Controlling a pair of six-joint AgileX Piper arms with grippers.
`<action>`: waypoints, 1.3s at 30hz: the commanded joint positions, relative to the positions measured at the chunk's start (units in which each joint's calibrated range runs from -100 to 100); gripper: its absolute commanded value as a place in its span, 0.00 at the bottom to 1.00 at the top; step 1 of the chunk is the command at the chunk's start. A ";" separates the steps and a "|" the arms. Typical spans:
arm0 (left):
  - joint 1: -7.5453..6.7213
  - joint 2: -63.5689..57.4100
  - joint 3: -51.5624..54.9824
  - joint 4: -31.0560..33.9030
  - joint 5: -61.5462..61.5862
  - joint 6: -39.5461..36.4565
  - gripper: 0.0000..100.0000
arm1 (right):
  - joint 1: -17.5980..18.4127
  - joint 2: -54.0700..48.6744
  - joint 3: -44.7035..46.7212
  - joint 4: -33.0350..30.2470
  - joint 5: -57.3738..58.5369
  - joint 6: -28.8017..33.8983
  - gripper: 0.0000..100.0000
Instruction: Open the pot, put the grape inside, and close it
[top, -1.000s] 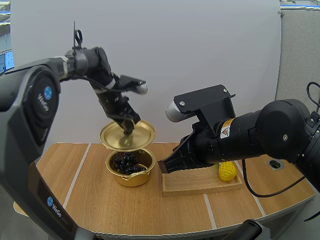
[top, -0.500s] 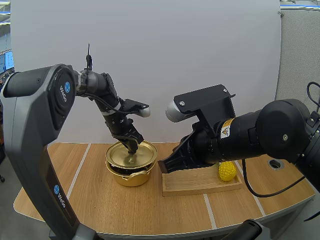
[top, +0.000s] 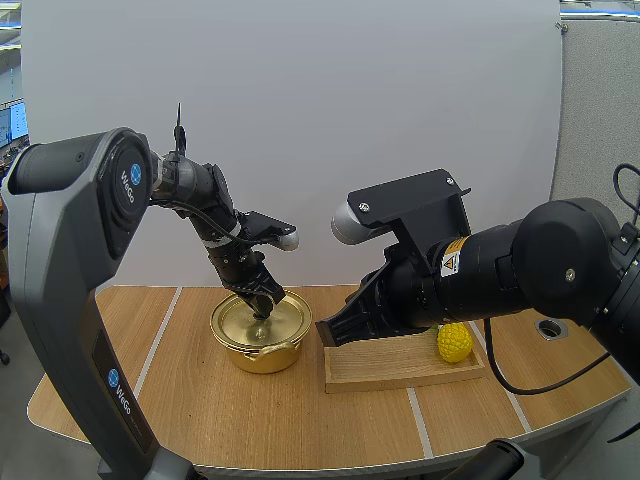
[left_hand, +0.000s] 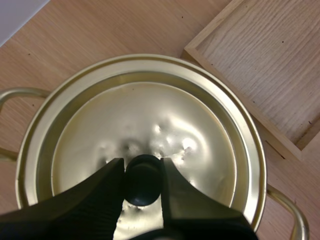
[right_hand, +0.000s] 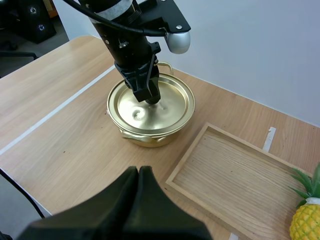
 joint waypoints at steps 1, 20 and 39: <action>-0.17 -0.01 0.56 0.10 -2.56 0.17 0.00 | -0.18 -0.53 0.18 -0.66 0.12 0.00 0.00; -0.17 -13.98 -2.86 -1.65 9.07 0.71 1.00 | -0.18 -0.53 0.18 -0.76 0.11 0.00 0.00; -0.17 -62.99 -6.37 -1.79 19.37 -3.47 1.00 | -2.13 -2.08 0.18 -2.79 -0.81 0.00 0.00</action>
